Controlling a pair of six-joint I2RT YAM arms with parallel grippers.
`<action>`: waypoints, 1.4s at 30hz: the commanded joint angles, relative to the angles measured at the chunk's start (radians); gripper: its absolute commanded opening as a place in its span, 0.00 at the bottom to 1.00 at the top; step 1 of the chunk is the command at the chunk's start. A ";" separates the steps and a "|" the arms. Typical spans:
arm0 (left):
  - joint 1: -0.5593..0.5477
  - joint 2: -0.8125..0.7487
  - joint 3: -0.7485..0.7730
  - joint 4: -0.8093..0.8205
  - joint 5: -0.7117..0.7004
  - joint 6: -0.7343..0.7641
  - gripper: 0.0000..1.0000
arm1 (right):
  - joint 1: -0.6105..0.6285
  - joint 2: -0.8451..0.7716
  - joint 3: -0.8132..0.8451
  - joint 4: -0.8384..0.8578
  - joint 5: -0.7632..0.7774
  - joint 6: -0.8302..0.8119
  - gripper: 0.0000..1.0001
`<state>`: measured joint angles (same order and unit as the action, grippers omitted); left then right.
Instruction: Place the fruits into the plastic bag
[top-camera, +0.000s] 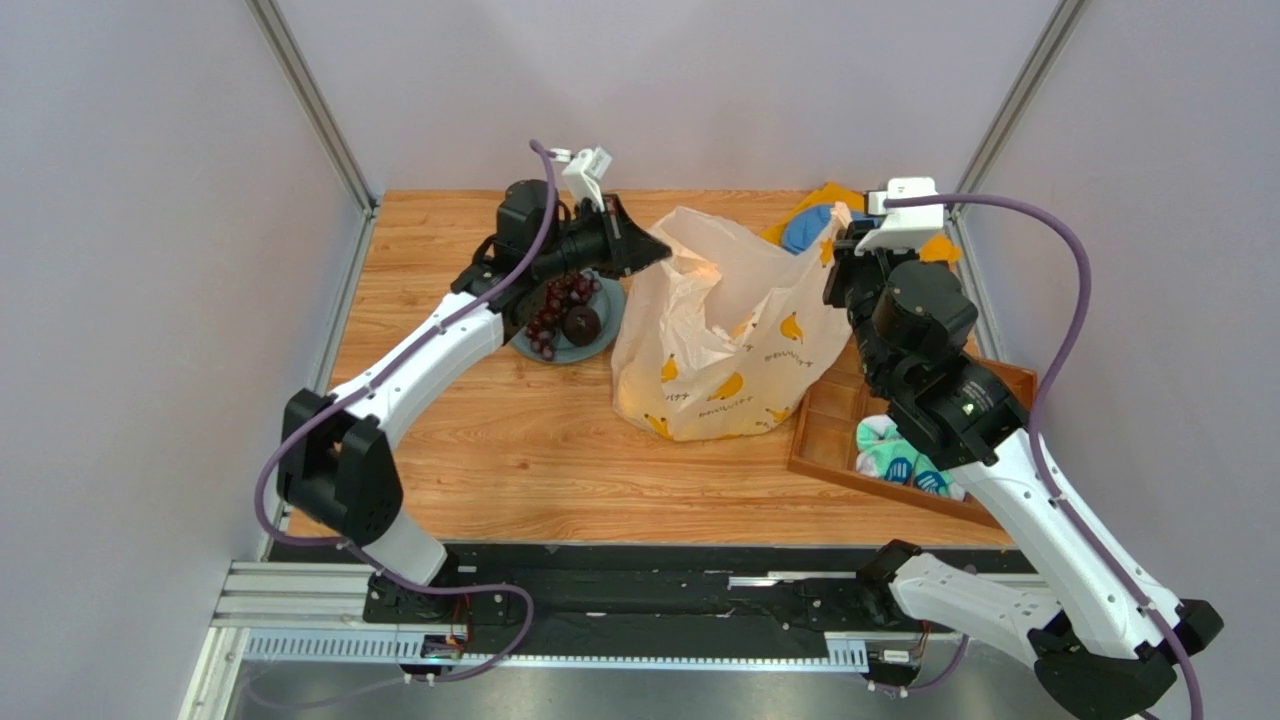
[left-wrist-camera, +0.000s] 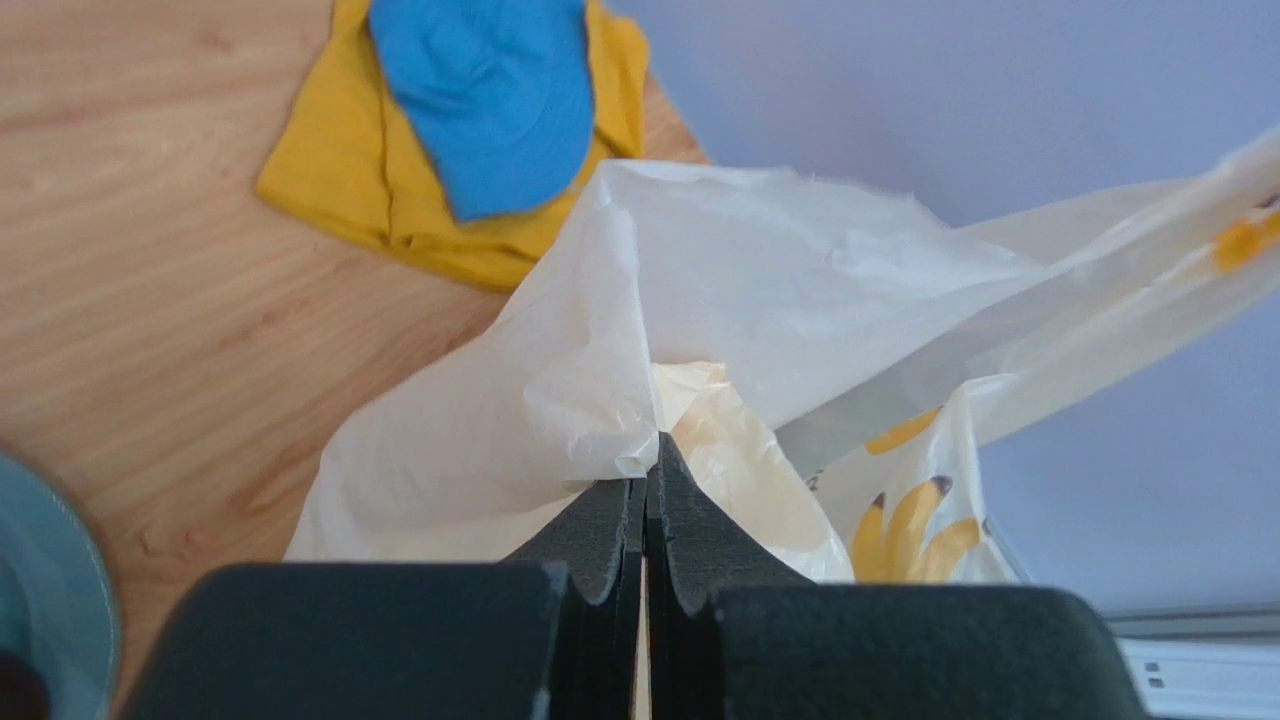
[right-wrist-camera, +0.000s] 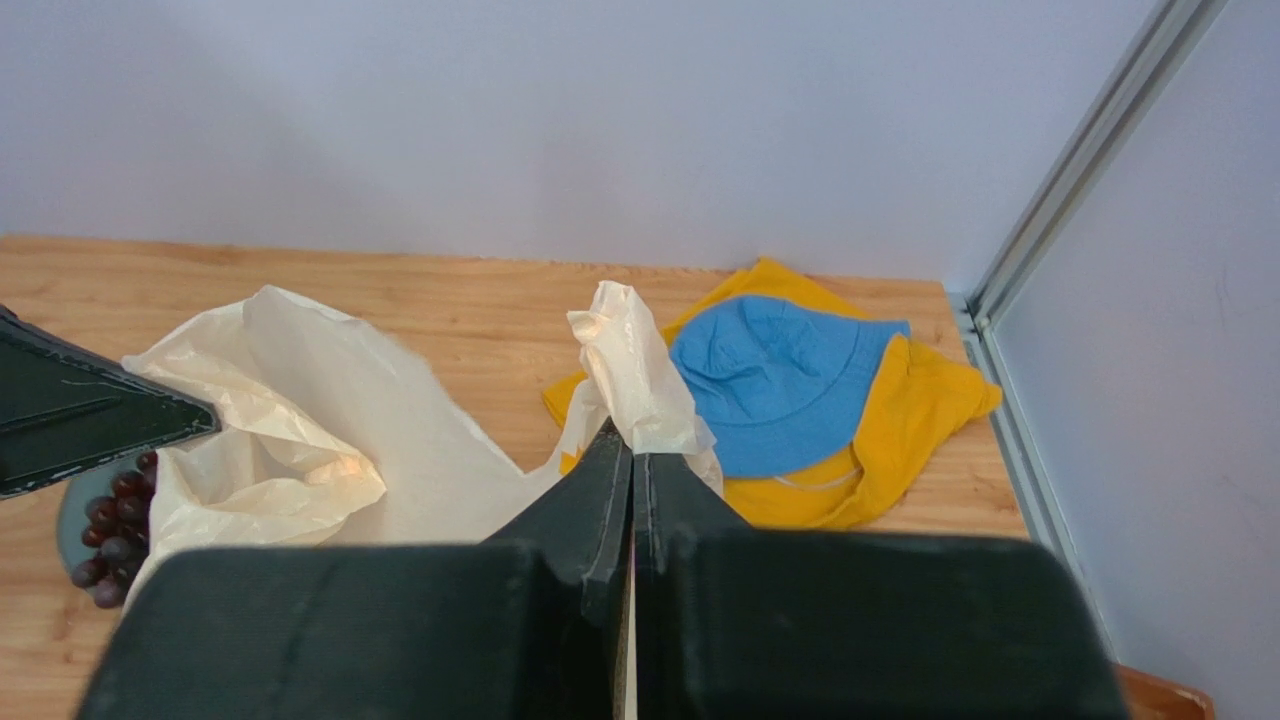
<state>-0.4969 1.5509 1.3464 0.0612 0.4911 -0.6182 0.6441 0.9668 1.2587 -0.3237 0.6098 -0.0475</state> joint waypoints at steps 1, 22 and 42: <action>0.003 0.057 0.040 -0.058 0.076 0.060 0.00 | -0.021 0.004 -0.035 0.014 0.010 0.028 0.00; 0.044 -0.250 -0.038 -0.265 -0.241 0.328 0.98 | -0.024 -0.062 -0.065 -0.011 -0.079 0.101 0.00; 0.317 -0.016 -0.150 -0.422 -0.444 0.383 0.68 | -0.024 -0.091 -0.096 -0.003 -0.104 0.106 0.00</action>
<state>-0.1787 1.4746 1.1637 -0.3443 0.0395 -0.2718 0.6250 0.8921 1.1736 -0.3573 0.5159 0.0486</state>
